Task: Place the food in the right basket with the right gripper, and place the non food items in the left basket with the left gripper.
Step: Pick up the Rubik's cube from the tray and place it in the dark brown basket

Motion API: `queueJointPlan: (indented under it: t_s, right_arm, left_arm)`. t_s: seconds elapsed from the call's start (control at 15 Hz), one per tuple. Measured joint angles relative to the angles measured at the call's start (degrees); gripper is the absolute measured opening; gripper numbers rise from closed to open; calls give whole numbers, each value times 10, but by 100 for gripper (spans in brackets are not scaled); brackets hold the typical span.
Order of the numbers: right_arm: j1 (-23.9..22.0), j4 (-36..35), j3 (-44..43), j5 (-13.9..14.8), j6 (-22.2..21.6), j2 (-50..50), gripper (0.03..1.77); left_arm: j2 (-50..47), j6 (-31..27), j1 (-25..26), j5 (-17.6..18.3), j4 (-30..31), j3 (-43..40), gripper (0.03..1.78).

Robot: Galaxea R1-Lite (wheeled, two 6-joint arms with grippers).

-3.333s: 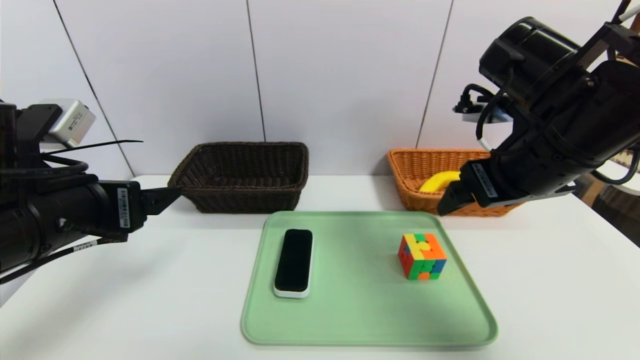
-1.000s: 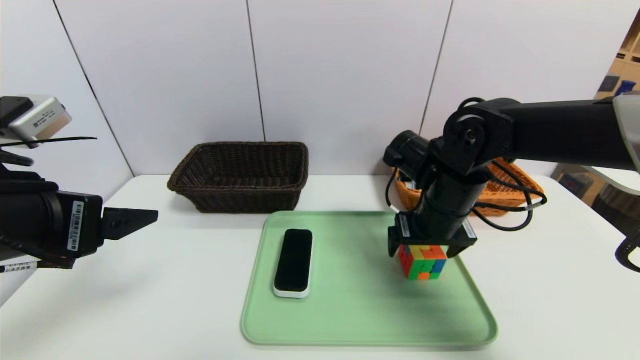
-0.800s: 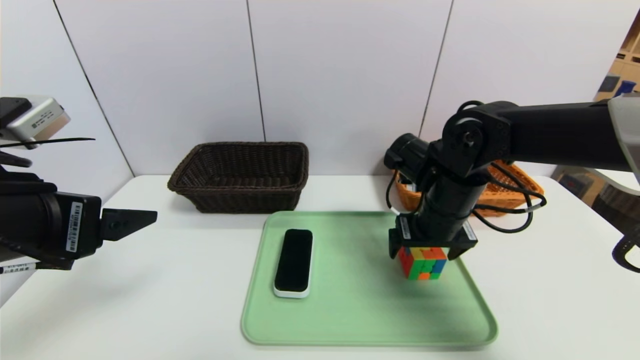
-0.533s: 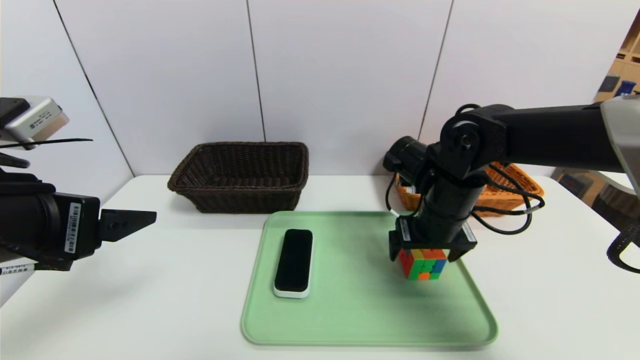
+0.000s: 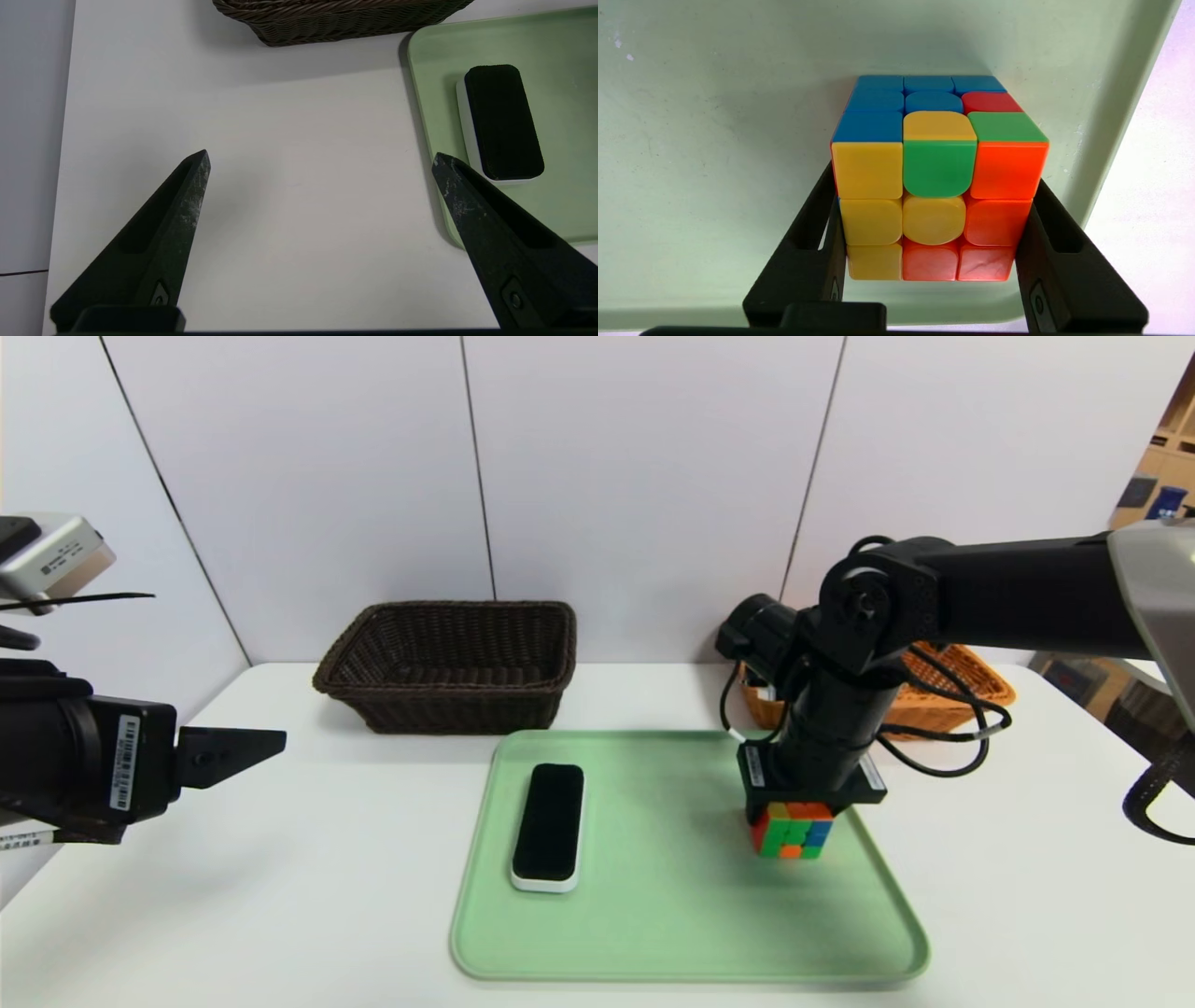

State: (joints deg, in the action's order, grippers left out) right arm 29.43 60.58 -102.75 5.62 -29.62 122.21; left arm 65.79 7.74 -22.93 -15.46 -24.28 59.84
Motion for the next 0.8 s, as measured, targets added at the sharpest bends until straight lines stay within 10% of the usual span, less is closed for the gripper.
queueJointPlan:
  t_s: [0.8]
  right_arm:
    - [41,-22,-82,-18,12,-53,96]
  left_arm:
    - [-6,2,-1,0,-1,-3,169]
